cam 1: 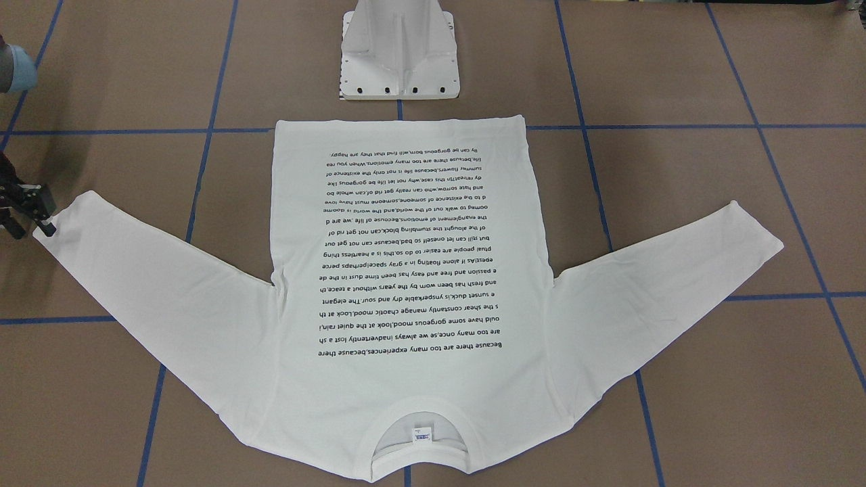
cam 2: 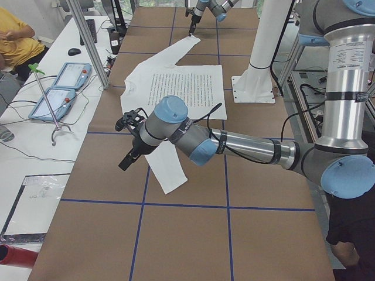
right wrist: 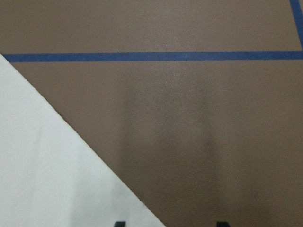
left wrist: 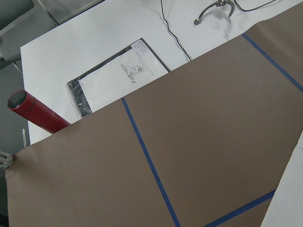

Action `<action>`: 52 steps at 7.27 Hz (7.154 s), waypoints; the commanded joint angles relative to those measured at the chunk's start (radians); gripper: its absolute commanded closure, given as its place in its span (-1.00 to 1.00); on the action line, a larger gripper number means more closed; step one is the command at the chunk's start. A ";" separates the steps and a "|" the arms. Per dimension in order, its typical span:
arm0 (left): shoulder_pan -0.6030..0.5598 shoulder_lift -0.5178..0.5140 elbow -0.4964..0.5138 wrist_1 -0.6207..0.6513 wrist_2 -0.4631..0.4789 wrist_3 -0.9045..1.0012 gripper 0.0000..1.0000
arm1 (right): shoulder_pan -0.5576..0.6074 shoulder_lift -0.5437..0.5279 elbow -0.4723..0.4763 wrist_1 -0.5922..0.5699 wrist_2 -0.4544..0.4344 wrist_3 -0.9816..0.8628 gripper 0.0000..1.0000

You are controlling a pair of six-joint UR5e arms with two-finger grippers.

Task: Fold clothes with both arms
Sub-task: 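Move the right gripper toward the sleeve nearest it, then grasp the sleeve cuff with the right gripper and fold it across the shirt body, then release the sleeve and raise the right gripper while the left gripper reaches the cuff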

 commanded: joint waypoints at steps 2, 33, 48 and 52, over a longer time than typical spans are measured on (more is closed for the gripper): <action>0.000 0.000 0.000 0.000 0.000 0.001 -1.00 | -0.014 -0.002 0.000 0.006 -0.004 -0.003 0.25; 0.000 0.000 0.029 0.002 0.000 0.001 -1.00 | -0.417 1.558 -0.469 -1.101 -0.649 0.477 0.12; 0.576 0.212 0.225 -0.604 0.156 -0.461 -1.00 | 0.140 0.676 0.445 -1.290 0.166 -0.273 -1.00; 0.707 0.209 0.256 -0.626 0.193 -0.458 -1.00 | 0.138 0.673 0.459 -1.290 0.163 -0.267 -1.00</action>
